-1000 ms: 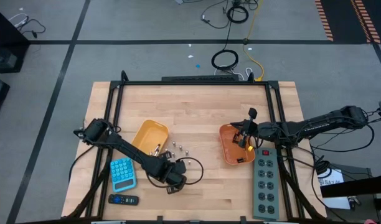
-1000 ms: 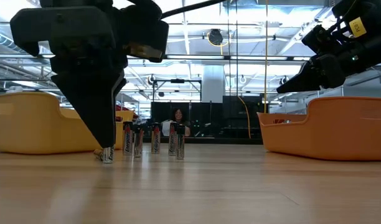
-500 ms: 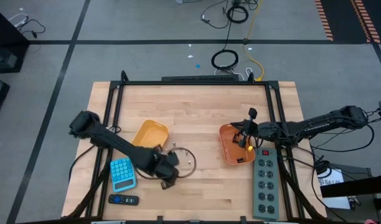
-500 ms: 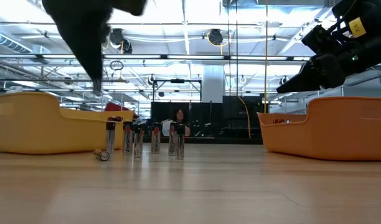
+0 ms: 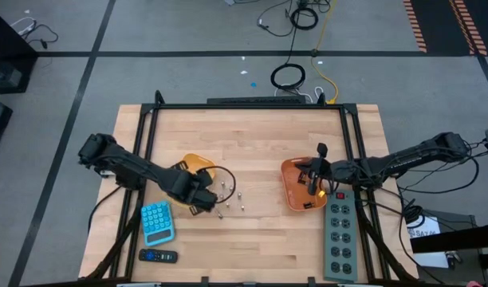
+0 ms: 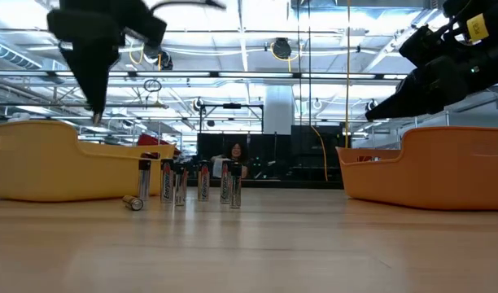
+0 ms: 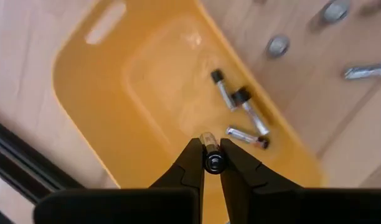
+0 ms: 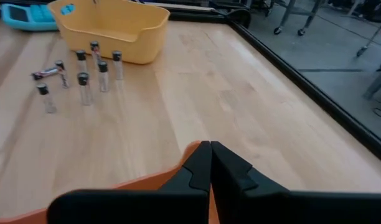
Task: Sort batteries
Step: Put the silver battery into the yellow bin
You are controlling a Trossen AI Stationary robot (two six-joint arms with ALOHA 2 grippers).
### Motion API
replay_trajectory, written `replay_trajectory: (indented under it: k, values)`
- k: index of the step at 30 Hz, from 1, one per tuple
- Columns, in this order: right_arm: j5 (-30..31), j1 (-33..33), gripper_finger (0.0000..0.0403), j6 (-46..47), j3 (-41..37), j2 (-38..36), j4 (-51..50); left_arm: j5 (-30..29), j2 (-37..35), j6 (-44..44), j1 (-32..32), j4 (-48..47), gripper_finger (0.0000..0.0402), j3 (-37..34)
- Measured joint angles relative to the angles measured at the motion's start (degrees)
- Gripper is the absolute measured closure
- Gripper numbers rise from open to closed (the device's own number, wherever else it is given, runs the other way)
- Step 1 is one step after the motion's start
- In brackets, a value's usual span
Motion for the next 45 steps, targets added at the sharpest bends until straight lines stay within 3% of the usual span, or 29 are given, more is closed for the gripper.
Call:
replay_trajectory:
  k: [8, 21, 32, 41, 45]
  values:
    - [0.02, 2.76, 0.0403, 0.86, 0.0, 0.02, 4.45, 6.36, 0.01, 3.87, 1.81, 4.02, 0.0363, -5.91]
    - [0.03, 4.46, 0.0403, 0.52, 0.0, 0.0, 7.6, 7.82, 0.0, 6.05, 1.78, 4.87, 0.0356, -5.92]
    - [-0.05, 4.46, 0.0403, 0.05, 0.0, 1.24, 9.78, 6.63, 0.0, 8.26, 3.83, 4.0, 0.0292, -5.87]
    - [0.2, 4.79, 0.0403, 3.21, 0.0, 5.75, 14.77, -0.5, 0.0, 18.99, 5.52, 4.91, 0.0252, -1.27]
    - [1.05, 6.2, 0.0403, 4.44, 0.0, 6.16, 15.9, -1.86, -0.02, 25.56, 5.52, 9.54, 0.0228, 0.07]
